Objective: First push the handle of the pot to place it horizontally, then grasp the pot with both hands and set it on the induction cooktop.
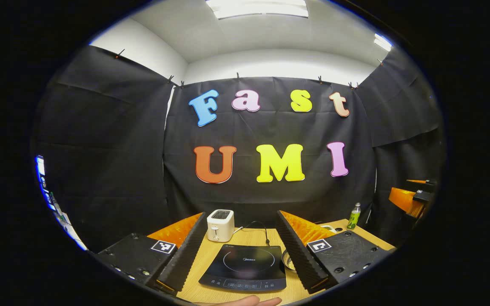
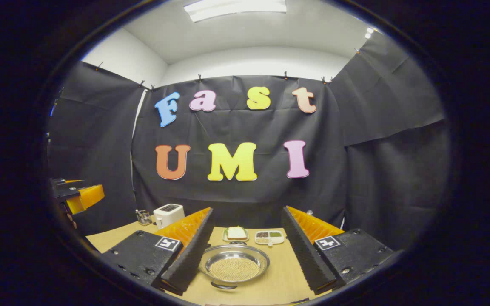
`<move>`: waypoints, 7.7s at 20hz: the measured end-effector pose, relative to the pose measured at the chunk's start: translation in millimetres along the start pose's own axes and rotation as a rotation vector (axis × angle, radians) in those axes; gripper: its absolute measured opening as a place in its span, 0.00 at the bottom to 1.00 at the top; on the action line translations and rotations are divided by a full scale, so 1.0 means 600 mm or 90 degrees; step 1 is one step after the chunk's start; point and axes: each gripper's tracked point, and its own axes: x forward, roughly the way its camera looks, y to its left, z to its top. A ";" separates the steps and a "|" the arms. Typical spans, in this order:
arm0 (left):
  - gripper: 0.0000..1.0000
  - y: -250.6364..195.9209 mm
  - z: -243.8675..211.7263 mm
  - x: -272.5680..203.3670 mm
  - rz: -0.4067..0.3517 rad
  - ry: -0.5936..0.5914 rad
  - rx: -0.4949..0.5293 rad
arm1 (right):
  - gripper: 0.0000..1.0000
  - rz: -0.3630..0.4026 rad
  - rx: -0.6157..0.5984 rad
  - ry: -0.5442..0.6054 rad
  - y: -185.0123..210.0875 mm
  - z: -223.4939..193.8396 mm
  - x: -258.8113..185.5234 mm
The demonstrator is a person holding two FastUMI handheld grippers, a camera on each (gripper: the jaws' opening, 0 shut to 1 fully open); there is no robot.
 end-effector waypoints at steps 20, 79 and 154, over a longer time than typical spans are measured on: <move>0.96 0.011 -0.027 -0.012 0.000 -0.006 0.006 | 0.02 0.101 0.008 0.363 0.138 -0.335 0.088; 0.96 -0.040 -0.042 -0.028 -0.026 0.004 0.024 | 0.04 0.130 0.078 0.643 -0.011 -0.606 0.102; 0.96 -0.284 -0.576 0.333 -0.141 0.481 -0.037 | 0.82 0.000 0.074 0.406 -0.232 -0.581 0.375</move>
